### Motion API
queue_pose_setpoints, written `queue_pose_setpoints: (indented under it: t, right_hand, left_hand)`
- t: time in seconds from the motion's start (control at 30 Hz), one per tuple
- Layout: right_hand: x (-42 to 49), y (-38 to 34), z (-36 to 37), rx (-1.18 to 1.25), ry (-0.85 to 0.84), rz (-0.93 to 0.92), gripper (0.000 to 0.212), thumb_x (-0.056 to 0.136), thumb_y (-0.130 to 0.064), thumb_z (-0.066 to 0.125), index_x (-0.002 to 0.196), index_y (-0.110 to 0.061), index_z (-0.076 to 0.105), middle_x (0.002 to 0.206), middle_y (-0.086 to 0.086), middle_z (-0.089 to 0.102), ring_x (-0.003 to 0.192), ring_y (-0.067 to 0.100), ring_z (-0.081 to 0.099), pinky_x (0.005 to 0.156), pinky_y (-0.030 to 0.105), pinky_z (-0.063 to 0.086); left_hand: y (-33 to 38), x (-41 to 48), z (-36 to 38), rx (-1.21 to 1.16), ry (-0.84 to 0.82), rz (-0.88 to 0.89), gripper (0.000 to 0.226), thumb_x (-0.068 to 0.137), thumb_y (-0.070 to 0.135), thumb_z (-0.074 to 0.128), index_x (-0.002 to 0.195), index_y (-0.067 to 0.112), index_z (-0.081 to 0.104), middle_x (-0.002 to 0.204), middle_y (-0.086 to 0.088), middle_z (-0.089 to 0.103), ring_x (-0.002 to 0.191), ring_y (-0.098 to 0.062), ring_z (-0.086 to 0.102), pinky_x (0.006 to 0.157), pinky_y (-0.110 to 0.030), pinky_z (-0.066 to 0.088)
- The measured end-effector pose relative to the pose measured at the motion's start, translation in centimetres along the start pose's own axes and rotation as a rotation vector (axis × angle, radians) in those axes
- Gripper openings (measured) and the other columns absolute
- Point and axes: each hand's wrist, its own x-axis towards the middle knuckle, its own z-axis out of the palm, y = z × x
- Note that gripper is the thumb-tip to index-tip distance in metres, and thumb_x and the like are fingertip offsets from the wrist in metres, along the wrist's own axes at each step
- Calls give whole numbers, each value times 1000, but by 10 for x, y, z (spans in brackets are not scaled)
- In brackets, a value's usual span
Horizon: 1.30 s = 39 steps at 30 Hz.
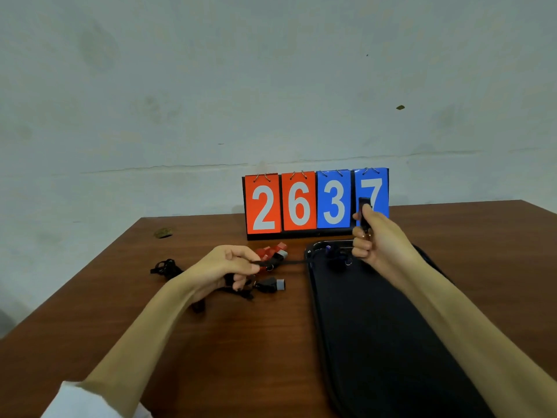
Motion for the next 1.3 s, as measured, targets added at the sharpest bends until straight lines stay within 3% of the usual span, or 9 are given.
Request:
queue_pose_setpoints:
  t: [0.1, 0.23, 0.43, 0.6, 0.77, 0.87, 0.97, 1.13, 1.3]
  right_hand:
    - [-3, -9, -7, -331, 109, -138, 26, 97, -37, 41, 103, -12, 47, 63, -2, 40, 41, 5, 29, 37, 17, 27]
    - [-4, -11, -20, -795, 233, -281, 27, 96, -40, 39, 110, -17, 45, 84, -4, 50, 54, 6, 45, 44, 19, 33]
    - [-4, -1, -28, -776, 209, -223, 29, 96, -38, 42, 108, -13, 49, 74, -7, 47, 54, 4, 40, 44, 18, 31]
    - [-11, -2, -2, -468, -46, -121, 22, 96, -36, 40, 102, -17, 48, 64, 1, 43, 38, 5, 28, 37, 18, 25]
    - [-27, -28, 49, -224, -267, -166, 27, 97, -38, 37, 102, -14, 48, 67, 0, 43, 46, 8, 26, 49, 23, 25]
    - [-27, -47, 58, -233, -171, -284, 31, 97, -40, 38, 106, -13, 50, 66, -1, 45, 40, 5, 30, 44, 19, 24]
    - [-21, -49, 42, -414, 23, -323, 32, 94, -45, 43, 105, -17, 53, 64, -1, 45, 38, 4, 29, 38, 17, 24]
    - [-14, -24, 11, -647, 56, -250, 26, 91, -40, 50, 105, -19, 58, 64, 1, 45, 47, 8, 32, 40, 18, 29]
    - [-10, -3, -2, -677, -71, -152, 22, 92, -24, 53, 104, -8, 62, 65, 0, 58, 51, 5, 49, 51, 18, 42]
  left_hand:
    - [-7, 3, -10, -23, 47, -48, 20, 83, -2, 61, 101, 6, 65, 51, -5, 46, 53, -17, 50, 65, -30, 46]
    - [-13, 9, -12, -405, 160, -40, 9, 89, 10, 52, 91, 5, 60, 55, -3, 43, 64, -19, 50, 74, -35, 51]
    - [-15, 14, -11, -674, 350, 14, 25, 97, 16, 43, 73, 8, 48, 97, -13, 61, 103, -29, 62, 77, -39, 58]
    - [5, 11, 33, -182, 333, 107, 10, 89, 11, 57, 91, 2, 62, 103, -16, 65, 98, -25, 66, 82, -34, 57]
    - [52, 11, 99, -50, -155, 280, 54, 79, 7, 71, 127, 18, 47, 112, -1, 66, 109, -14, 62, 97, -28, 47]
    - [74, 17, 117, -58, -198, 245, 33, 86, 5, 62, 118, 10, 55, 69, 1, 64, 71, -17, 63, 76, -25, 52]
    - [78, 31, 93, 4, 97, 160, 16, 85, 7, 64, 101, 3, 64, 53, -1, 50, 43, -12, 40, 47, -25, 39]
    - [57, 46, 36, 471, 313, 10, 20, 84, 36, 65, 90, 17, 66, 83, 0, 63, 73, -12, 59, 61, -18, 44]
    - [43, 38, 27, 804, -69, -137, 30, 85, 29, 66, 112, 20, 59, 104, 10, 53, 92, -8, 55, 69, -14, 41]
